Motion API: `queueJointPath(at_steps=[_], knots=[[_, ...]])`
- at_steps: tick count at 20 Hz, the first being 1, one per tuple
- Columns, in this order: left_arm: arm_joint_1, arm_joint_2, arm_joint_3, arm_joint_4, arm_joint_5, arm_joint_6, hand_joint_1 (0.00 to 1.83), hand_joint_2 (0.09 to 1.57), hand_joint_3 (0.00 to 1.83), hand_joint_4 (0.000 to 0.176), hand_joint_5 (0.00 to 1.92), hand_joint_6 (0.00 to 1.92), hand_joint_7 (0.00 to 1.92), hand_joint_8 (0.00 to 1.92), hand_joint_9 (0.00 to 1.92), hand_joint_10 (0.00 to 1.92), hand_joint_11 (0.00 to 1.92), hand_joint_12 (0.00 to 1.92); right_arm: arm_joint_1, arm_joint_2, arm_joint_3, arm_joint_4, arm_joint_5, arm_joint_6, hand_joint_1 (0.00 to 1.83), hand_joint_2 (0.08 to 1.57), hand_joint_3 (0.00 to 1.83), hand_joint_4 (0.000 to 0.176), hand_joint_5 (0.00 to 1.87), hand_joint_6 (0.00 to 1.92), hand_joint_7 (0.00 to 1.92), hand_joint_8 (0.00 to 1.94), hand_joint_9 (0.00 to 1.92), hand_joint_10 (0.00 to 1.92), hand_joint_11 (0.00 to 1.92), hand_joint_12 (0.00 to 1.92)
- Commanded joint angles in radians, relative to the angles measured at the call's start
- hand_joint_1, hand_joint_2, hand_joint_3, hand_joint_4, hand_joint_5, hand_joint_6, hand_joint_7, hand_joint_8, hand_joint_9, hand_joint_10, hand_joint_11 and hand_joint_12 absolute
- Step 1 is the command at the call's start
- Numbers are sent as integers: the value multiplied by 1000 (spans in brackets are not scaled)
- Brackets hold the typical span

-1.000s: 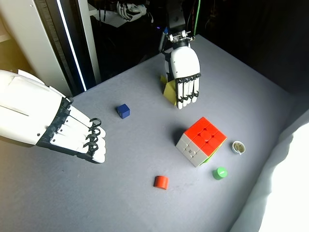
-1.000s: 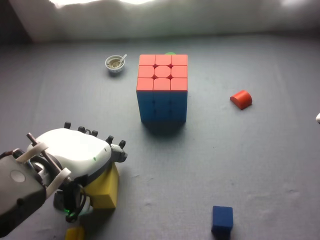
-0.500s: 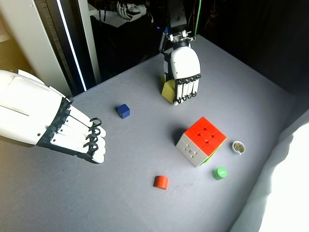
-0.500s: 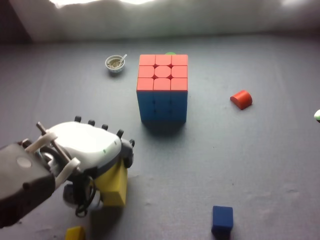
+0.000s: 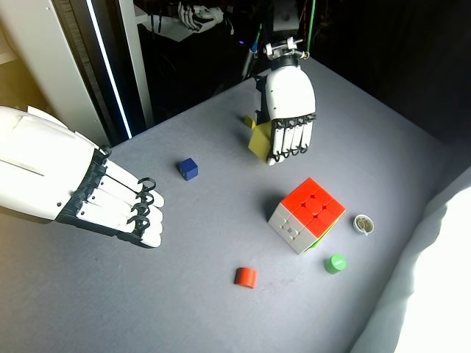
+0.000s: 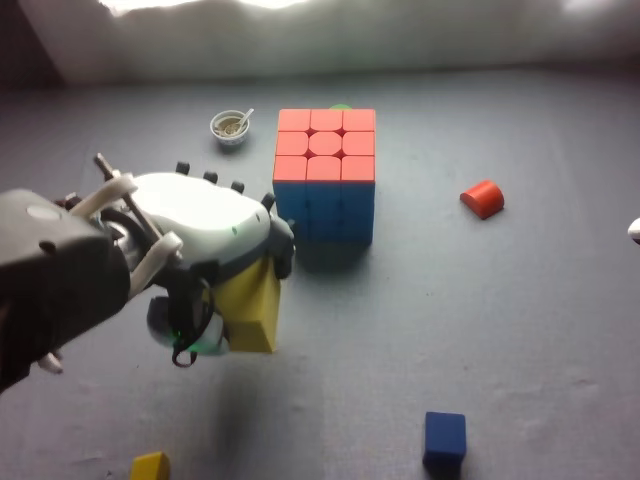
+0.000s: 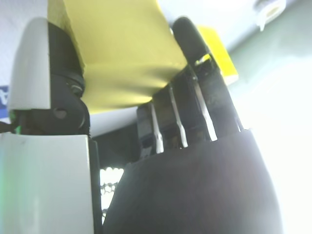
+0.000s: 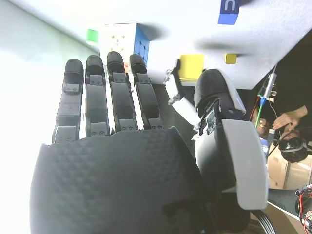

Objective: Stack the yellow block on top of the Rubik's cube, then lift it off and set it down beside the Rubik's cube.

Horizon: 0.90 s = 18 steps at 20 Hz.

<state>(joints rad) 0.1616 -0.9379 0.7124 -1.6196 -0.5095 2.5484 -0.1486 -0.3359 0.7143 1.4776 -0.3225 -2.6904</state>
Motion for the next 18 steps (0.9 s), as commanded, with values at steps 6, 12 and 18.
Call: queueJointPath(at_steps=[6, 12, 18], knots=[[-100, 15, 12, -75, -3, 97, 1357, 1171, 1, 0, 883, 974, 887, 1214, 720, 1436, 428, 1112, 12, 13, 1, 30, 9, -2, 0, 1338, 1, 0, 243, 4, 243, 4, 177, 5, 0, 248], [-181, -2, 42, -154, 3, 177, 1352, 1185, 0, 0, 869, 974, 863, 1283, 687, 1463, 417, 1130, 12, 13, 1, 30, 9, -2, 0, 1329, 0, 0, 227, 4, 233, 3, 167, 3, 0, 197], [-242, -66, 128, -244, 64, 297, 1351, 1192, 0, 0, 832, 1022, 856, 1279, 688, 1489, 410, 1191, 12, 13, 1, 30, 9, -3, 0, 1324, 0, 0, 281, 3, 272, 4, 207, 3, 0, 317]])
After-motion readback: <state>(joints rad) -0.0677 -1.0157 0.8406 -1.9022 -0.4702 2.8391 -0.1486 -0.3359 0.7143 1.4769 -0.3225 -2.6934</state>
